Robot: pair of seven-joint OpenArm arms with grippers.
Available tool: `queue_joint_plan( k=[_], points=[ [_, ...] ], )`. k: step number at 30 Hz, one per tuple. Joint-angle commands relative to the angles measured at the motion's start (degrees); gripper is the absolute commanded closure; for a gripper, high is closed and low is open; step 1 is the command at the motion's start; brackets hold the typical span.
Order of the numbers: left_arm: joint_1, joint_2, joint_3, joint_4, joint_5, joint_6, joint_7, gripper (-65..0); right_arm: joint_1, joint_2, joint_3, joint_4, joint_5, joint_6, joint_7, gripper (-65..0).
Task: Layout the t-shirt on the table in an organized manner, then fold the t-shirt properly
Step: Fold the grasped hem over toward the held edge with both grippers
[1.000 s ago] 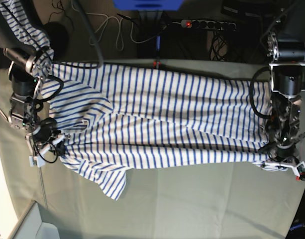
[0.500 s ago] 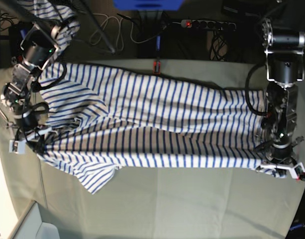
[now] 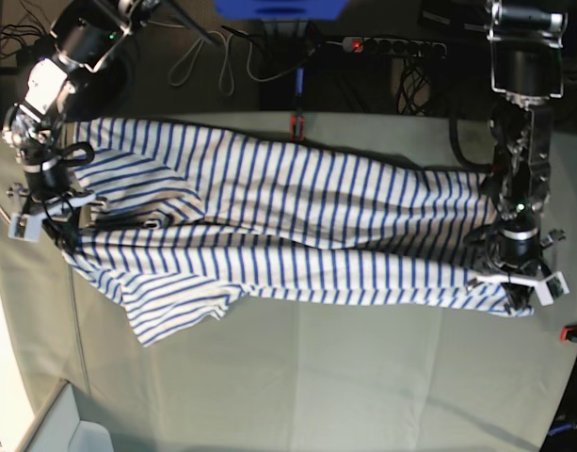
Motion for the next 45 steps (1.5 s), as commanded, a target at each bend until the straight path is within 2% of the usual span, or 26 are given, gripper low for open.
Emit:
queue_joint_plan(
  k=[1,6,9,16,21,24,26,28,30,33,36,41,45],
  points=[
    [-0.1,-0.7,-1.3,1.5,0.4,0.0,-1.8,0.0,0.0,0.6,0.1,1.4,2.0,-0.2,1.9,0.0],
    [4.1,2.0,-6.4,3.5,0.3,-0.2,-1.8,0.0,-3.5,0.9,0.0,1.1,4.1,-0.2,1.9,0.0],
    [5.4,3.6,-6.9,3.3,0.3,-0.3,-1.8,-0.1,-4.5,0.9,0.0,-0.7,4.1,-0.2,2.2,0.0],
    [10.8,4.9,-7.3,4.6,0.3,-0.3,-1.8,-0.1,-6.1,1.0,0.0,-1.2,4.1,-0.2,2.5,0.0],
    [12.6,4.9,-7.1,4.5,0.3,-0.3,-1.8,-0.9,-6.5,1.4,-2.5,-1.2,4.0,-0.2,2.0,0.0],
    [13.2,5.1,-7.1,4.9,0.3,-0.3,-1.7,-8.3,-7.1,1.4,-2.9,-0.7,4.0,-0.2,2.0,0.0],
    [14.5,5.2,-7.2,5.4,0.3,-0.3,-1.7,-17.3,-7.1,2.1,-3.1,0.0,4.0,-0.2,2.0,-3.5],
    [15.8,5.2,-7.2,7.1,0.3,-0.3,-1.7,-27.0,-7.2,2.8,-3.2,0.7,4.1,-0.2,2.0,-10.2],
    [18.0,5.3,-7.3,10.2,0.3,-0.3,-1.7,-32.9,-7.2,3.1,-3.0,1.7,4.2,-0.2,1.9,-16.6],
    [20.4,5.2,-7.8,15.4,0.3,-0.3,-2.1,-33.5,-7.2,3.7,-2.8,3.9,4.8,-0.2,1.9,-24.3],
    [19.9,5.2,-10.9,18.0,0.3,-0.3,-2.1,-33.5,-7.2,3.8,-2.8,5.8,7.5,-0.2,1.9,-27.7],
    [9.0,4.8,-12.2,10.6,0.8,-0.3,0.7,-33.5,-3.9,3.6,-3.3,5.7,7.3,-0.2,1.9,-28.1],
    [5.4,5.1,-12.6,6.2,0.8,-0.3,4.3,-33.5,-2.9,3.8,-6.3,5.7,7.3,-0.2,1.9,-28.1]
  ],
)
